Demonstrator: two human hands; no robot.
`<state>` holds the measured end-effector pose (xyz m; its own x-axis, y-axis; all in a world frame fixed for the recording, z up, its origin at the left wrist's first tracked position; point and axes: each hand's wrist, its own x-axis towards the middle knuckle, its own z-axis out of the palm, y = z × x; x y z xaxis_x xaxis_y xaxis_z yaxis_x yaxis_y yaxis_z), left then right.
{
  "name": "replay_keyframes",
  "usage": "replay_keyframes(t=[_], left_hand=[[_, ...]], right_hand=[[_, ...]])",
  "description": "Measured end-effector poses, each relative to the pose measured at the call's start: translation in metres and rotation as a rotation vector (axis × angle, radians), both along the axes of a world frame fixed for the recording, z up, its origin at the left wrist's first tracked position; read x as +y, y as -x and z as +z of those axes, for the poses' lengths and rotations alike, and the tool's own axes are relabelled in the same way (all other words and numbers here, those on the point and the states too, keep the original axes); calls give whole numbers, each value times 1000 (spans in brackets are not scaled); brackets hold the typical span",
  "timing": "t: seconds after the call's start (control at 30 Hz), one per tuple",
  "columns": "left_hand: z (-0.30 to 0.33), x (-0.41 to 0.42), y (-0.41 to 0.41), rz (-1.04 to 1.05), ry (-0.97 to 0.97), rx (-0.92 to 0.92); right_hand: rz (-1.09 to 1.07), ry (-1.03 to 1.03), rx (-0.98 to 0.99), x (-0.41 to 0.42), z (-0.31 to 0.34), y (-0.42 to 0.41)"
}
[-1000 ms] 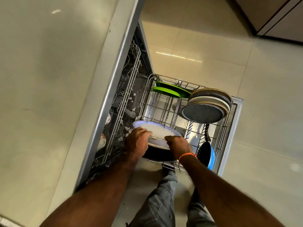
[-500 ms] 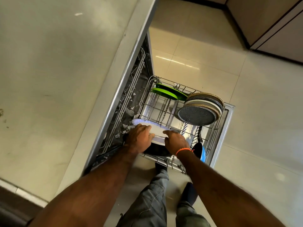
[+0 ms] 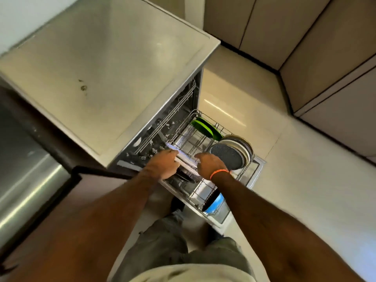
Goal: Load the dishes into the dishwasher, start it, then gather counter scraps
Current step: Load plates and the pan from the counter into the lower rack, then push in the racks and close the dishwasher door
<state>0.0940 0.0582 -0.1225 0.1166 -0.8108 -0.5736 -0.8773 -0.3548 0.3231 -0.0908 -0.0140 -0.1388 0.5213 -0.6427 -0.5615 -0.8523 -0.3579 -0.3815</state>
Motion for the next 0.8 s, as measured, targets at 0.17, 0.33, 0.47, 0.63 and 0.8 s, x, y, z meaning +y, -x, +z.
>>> replay_keyframes(t=[0.17,0.33,0.47,0.63,0.8], left_hand=[[50,63,32,224,146,-24],[78,133,62,401,193,-34],[99,178,88,480,243,-57],[108,215,114,525,283,-58],[109,240,144,584,312,-78]], right_hand=[[269,132,3,22,51,20],[462,208,-24,43,84,32],[542,237,-44,64,103,46],[581,265,-47,84,114,67],[584,299,-70,100,120,89]])
